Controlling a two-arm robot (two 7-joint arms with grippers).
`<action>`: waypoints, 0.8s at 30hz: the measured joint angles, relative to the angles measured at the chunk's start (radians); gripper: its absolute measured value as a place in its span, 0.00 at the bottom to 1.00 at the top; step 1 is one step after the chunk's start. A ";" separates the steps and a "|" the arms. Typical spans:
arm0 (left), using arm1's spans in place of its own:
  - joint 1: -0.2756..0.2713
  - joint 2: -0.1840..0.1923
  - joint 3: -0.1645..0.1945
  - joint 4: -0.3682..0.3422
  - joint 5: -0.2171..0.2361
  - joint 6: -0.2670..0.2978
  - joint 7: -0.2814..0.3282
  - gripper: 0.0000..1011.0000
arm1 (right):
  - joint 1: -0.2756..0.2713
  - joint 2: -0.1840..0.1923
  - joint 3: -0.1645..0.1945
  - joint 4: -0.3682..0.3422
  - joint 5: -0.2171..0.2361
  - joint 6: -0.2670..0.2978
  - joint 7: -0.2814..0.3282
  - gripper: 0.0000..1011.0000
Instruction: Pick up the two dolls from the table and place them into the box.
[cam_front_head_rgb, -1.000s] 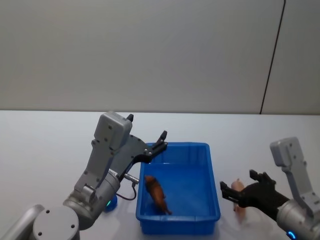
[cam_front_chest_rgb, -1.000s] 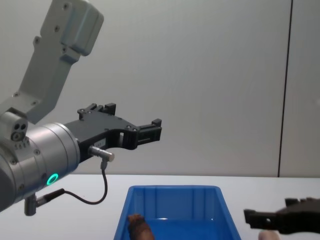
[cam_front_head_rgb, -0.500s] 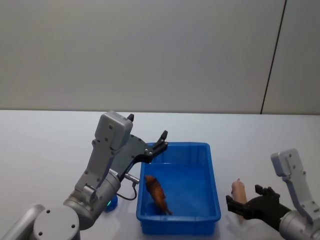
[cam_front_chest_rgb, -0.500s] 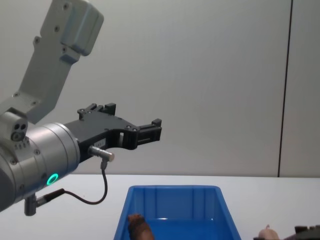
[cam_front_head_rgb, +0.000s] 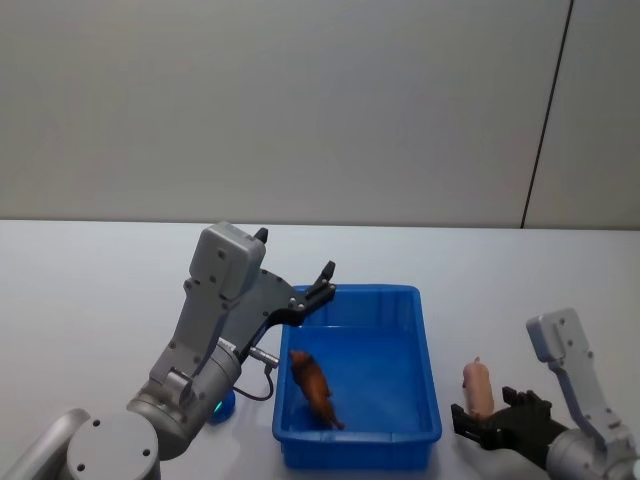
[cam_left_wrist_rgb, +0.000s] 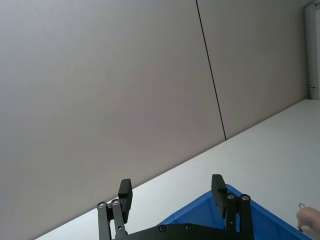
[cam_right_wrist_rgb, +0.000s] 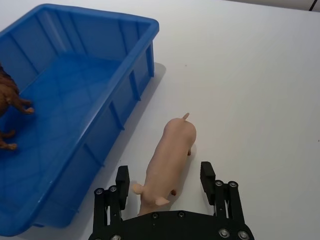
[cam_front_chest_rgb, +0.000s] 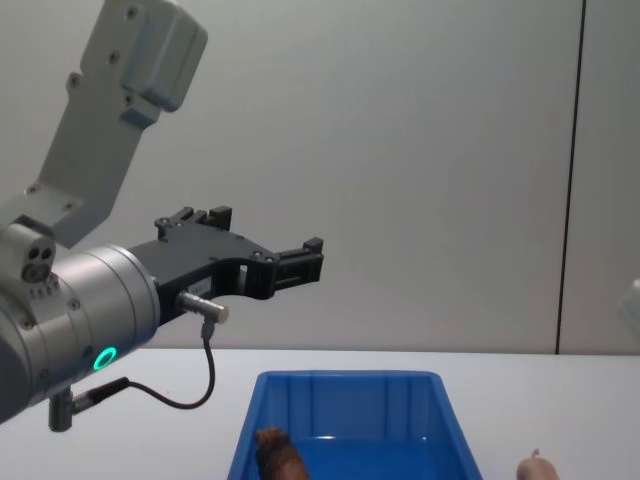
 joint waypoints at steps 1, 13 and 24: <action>0.000 0.000 0.000 0.000 0.000 0.000 0.000 0.99 | 0.001 -0.001 0.000 0.004 -0.001 0.001 -0.001 0.88; 0.000 0.000 0.000 0.000 0.000 0.000 0.000 0.99 | 0.021 -0.018 -0.002 0.041 -0.001 0.004 -0.032 0.51; 0.000 0.000 0.000 0.000 0.000 0.000 0.000 0.99 | 0.016 -0.019 0.002 0.027 -0.001 -0.032 -0.056 0.36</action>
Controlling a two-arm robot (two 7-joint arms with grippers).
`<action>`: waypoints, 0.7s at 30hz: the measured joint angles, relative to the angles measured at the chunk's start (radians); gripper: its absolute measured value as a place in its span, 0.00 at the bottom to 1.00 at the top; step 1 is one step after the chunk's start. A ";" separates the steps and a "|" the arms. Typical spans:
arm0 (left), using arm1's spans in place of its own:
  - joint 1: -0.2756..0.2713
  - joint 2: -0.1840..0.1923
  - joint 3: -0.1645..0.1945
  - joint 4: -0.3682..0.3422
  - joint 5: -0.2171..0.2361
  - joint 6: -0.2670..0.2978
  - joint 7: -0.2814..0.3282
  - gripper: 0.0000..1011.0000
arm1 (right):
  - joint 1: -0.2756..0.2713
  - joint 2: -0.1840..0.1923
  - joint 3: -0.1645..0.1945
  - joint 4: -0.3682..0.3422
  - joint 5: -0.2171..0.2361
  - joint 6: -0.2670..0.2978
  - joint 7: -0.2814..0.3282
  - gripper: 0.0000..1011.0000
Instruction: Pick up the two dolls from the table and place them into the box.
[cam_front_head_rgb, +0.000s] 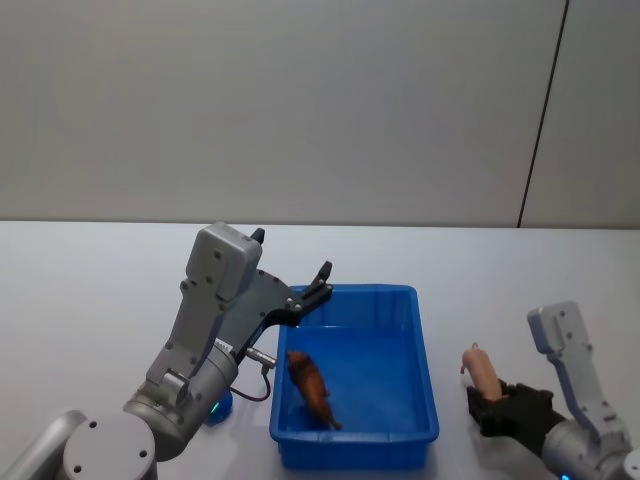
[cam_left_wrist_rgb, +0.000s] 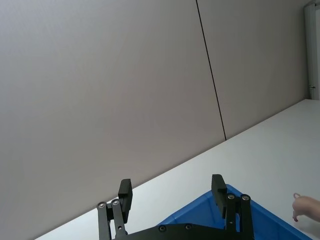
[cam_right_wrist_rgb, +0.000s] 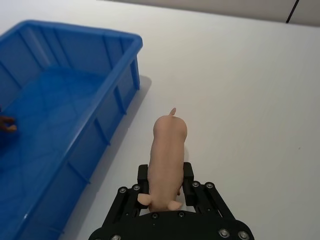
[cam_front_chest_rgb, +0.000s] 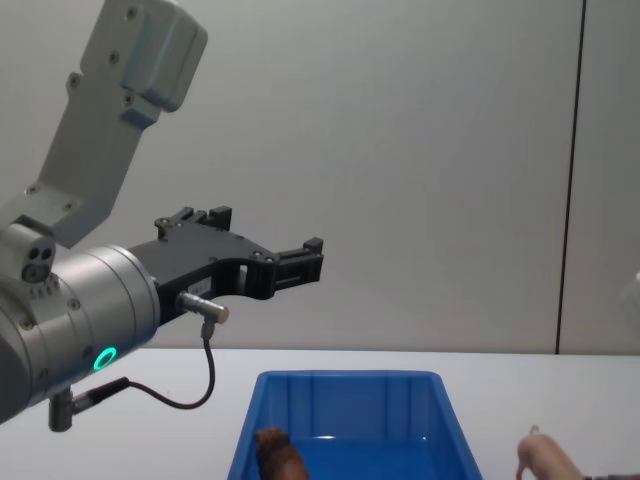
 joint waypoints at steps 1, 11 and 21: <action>0.000 0.000 0.000 0.000 0.000 0.000 0.000 0.99 | -0.001 0.001 0.000 -0.004 -0.001 -0.006 -0.001 0.36; 0.000 0.000 0.000 0.000 0.000 0.000 0.000 0.99 | -0.020 0.012 0.003 -0.085 -0.009 -0.065 0.017 0.36; 0.000 0.000 0.000 0.000 0.000 0.000 0.000 0.99 | -0.014 0.011 -0.006 -0.159 -0.008 -0.062 0.102 0.36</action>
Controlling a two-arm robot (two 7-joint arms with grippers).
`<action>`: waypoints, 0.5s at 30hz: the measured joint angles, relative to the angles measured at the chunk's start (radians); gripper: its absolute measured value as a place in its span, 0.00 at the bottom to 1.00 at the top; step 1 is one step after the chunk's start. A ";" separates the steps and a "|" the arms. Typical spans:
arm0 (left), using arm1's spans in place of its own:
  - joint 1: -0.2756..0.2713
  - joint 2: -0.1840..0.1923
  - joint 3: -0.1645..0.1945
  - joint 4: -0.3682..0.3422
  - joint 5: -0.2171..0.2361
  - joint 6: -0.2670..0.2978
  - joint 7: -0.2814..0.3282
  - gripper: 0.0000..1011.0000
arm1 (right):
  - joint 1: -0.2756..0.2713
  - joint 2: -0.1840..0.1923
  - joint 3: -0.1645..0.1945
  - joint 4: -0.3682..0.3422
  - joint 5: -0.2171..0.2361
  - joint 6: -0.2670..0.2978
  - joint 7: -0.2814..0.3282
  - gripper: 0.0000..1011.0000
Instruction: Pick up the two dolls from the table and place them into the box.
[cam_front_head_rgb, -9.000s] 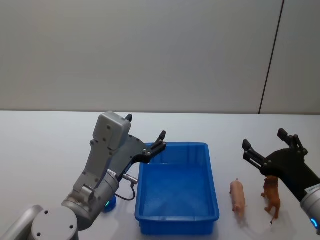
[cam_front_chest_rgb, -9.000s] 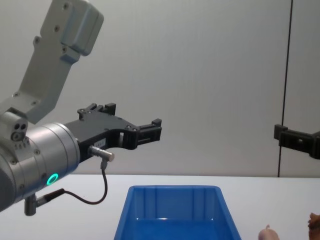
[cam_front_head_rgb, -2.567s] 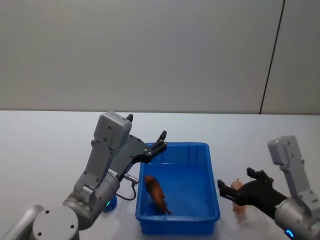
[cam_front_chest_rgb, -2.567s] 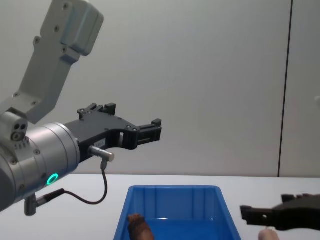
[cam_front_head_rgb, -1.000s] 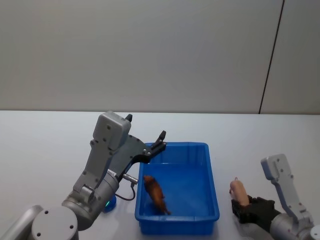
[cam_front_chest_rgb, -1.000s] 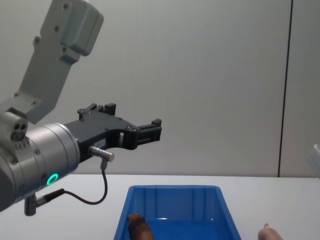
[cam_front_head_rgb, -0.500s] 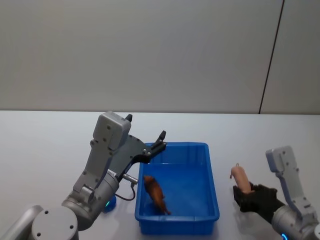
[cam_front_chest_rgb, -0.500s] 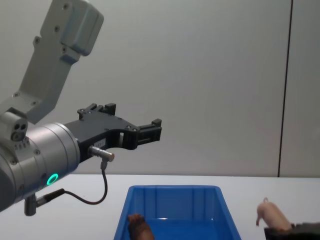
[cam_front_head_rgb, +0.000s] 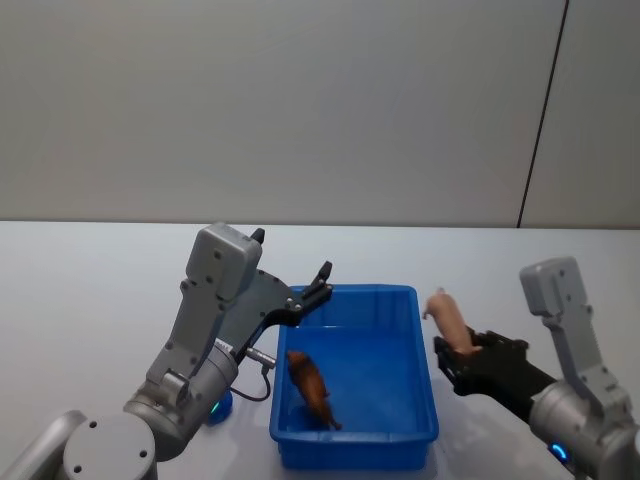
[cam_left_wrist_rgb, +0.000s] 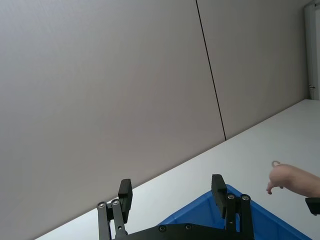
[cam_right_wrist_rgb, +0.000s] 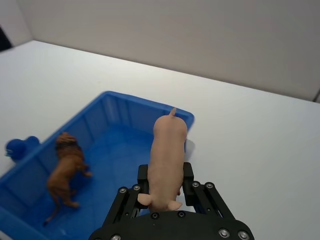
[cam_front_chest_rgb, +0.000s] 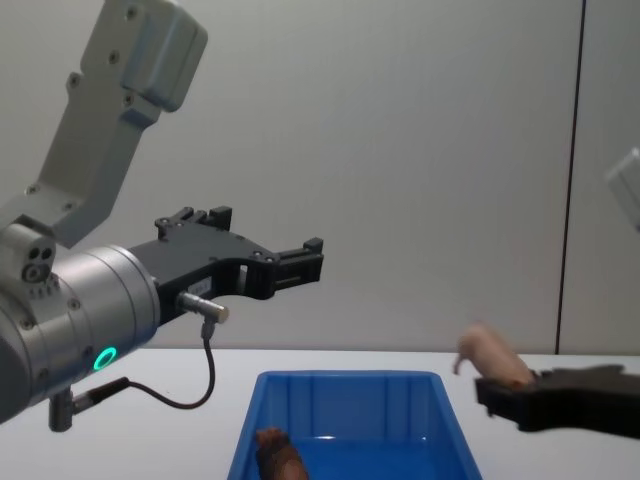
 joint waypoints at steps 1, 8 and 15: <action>0.000 0.000 0.000 0.000 0.000 0.000 0.000 0.99 | 0.002 -0.001 -0.002 -0.003 0.000 0.003 0.007 0.36; 0.000 0.000 0.000 0.000 0.000 0.000 0.000 0.99 | 0.038 -0.026 -0.019 -0.008 -0.013 0.039 0.062 0.36; 0.000 0.000 0.000 0.000 0.000 0.000 0.000 0.99 | 0.080 -0.059 -0.037 0.031 -0.033 0.074 0.084 0.49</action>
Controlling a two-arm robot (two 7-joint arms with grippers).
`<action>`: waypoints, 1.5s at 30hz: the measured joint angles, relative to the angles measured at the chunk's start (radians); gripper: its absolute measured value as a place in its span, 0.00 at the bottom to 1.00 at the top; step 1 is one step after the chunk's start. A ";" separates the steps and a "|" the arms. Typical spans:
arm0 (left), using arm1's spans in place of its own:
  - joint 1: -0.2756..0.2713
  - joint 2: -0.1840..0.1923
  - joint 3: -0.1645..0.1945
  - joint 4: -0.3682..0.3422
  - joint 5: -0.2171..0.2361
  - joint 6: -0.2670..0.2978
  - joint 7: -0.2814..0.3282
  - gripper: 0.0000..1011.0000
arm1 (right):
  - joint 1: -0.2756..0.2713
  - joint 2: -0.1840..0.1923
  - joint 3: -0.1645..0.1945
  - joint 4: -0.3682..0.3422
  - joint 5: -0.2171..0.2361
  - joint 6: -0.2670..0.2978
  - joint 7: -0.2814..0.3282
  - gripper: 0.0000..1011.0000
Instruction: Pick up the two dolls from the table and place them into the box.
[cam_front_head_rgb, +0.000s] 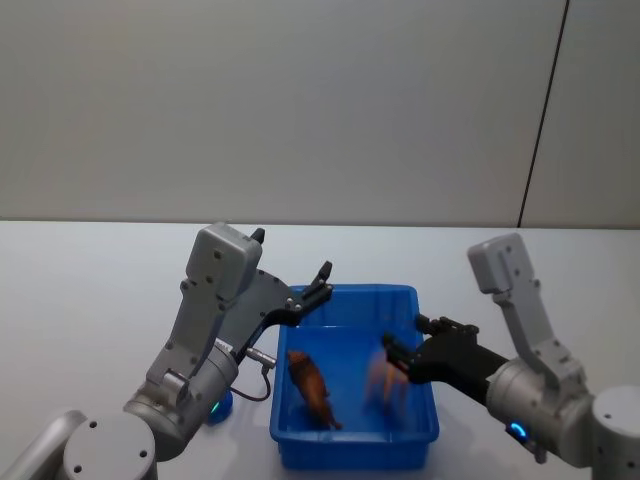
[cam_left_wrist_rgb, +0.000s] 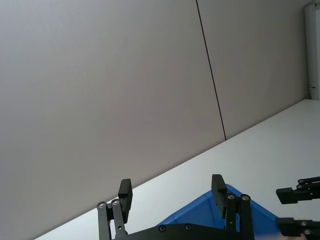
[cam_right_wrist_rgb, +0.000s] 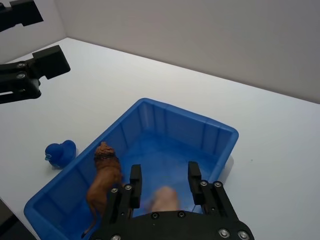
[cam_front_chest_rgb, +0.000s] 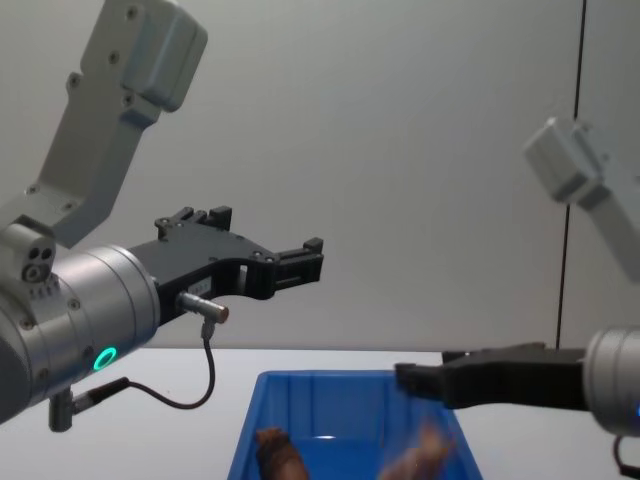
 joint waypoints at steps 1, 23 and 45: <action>0.000 0.000 0.000 0.000 0.000 0.000 0.000 0.99 | 0.007 -0.007 -0.003 0.010 -0.004 0.005 0.001 0.55; 0.000 0.000 0.000 0.000 0.000 0.000 0.000 0.99 | -0.014 0.028 0.018 0.016 -0.006 -0.077 -0.003 0.99; 0.011 0.010 -0.006 -0.008 0.000 0.007 0.009 0.99 | -0.121 0.146 0.085 -0.033 0.039 -0.188 -0.007 0.99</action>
